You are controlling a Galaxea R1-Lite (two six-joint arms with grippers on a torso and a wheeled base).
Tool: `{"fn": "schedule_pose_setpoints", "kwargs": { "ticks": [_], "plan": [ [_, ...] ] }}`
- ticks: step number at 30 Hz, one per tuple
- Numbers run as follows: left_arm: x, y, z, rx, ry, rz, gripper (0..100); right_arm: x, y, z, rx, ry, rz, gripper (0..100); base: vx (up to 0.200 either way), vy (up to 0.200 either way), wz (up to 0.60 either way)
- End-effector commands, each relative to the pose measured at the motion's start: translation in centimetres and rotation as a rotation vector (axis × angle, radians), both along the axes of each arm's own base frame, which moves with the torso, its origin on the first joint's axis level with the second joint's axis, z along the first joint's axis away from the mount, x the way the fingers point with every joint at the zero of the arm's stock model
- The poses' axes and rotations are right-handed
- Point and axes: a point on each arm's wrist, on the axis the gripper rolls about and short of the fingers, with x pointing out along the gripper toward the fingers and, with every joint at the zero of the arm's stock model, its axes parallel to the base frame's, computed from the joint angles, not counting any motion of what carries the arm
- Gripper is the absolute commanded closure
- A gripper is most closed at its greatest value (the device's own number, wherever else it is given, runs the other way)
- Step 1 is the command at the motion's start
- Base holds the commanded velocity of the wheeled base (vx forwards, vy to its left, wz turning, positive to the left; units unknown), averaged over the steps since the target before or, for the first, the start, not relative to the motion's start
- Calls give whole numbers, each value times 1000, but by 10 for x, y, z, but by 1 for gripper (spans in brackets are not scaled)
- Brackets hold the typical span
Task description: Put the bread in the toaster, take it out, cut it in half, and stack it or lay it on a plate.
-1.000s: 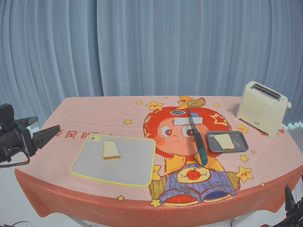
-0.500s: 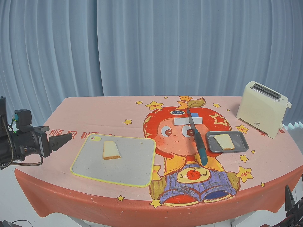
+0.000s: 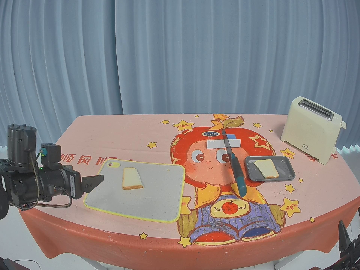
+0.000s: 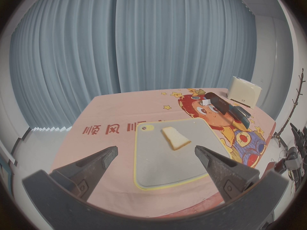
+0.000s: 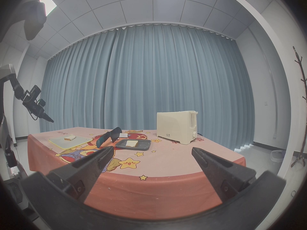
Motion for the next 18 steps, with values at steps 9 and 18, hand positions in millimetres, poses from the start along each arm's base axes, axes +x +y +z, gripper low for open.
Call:
{"fn": "schedule_pose_setpoints", "kwargs": {
  "ticks": [9, 18],
  "plan": [
    [58, -30, -25, 20, 108, 0, 0, 0, 0, -5, 0, 1, 0, 0, 0, 0, 0],
    [94, -32, -48, 58, 166, 59, 0, 0, 0, -5, 0, 1, 0, 0, 0, 0, 0]
  ]
}}
